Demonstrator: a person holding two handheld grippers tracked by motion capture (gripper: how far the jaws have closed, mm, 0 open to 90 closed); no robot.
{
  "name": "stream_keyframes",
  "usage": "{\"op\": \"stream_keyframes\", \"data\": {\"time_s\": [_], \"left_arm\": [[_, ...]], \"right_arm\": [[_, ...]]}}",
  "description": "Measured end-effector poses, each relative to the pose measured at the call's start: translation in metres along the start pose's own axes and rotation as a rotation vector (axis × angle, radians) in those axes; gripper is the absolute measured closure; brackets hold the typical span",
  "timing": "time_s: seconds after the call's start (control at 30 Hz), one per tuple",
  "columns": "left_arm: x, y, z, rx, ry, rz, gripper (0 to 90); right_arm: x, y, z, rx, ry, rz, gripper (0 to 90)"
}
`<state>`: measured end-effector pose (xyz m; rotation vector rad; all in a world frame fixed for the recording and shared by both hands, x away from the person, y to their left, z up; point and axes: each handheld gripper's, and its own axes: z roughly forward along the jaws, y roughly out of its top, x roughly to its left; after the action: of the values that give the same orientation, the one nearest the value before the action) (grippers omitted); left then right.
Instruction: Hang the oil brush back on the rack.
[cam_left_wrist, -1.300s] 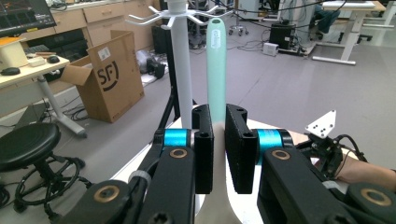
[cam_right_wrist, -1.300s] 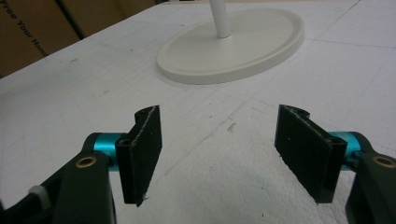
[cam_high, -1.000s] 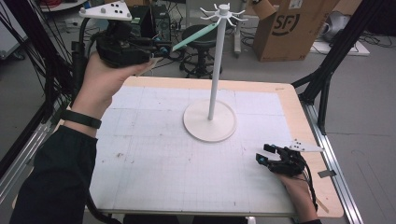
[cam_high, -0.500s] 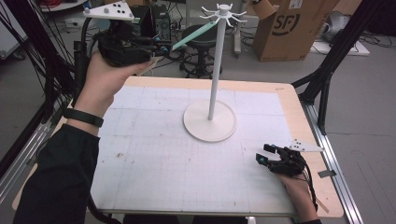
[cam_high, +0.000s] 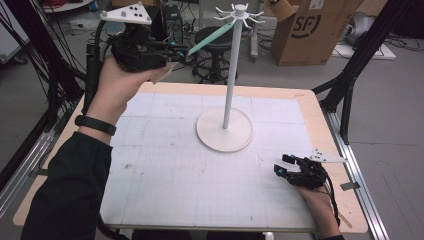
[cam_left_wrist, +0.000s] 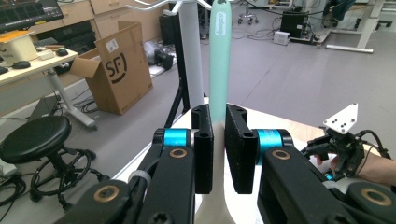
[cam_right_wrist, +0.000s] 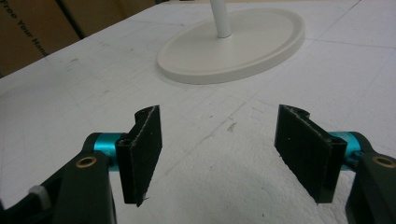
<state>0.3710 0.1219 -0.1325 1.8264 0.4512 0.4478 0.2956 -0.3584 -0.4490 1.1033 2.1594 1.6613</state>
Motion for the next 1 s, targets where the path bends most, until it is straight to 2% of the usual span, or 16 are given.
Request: {"op": "stream_keyframes", "data": {"time_s": [0.4,0.6,0.73,0.87,1.0], "left_arm": [[0.006,-0.004,0.000,0.010,0.027,-0.017,82.0],[0.006,-0.005,0.001,0.013,0.028,-0.024,81.9],[0.007,-0.007,0.003,0.032,0.022,-0.038,80.3],[0.005,-0.009,0.006,0.054,0.026,-0.047,63.0],[0.004,-0.023,0.006,0.046,0.025,-0.057,51.1]], "right_arm": [[0.000,0.000,0.000,0.000,-0.001,-0.001,31.6],[0.000,0.000,0.000,-0.001,-0.001,-0.001,31.6],[0.000,0.000,0.000,0.002,-0.001,-0.003,31.6],[0.000,0.000,0.000,0.002,-0.001,-0.004,31.6],[0.000,0.000,0.000,0.002,-0.001,-0.005,31.6]]}}
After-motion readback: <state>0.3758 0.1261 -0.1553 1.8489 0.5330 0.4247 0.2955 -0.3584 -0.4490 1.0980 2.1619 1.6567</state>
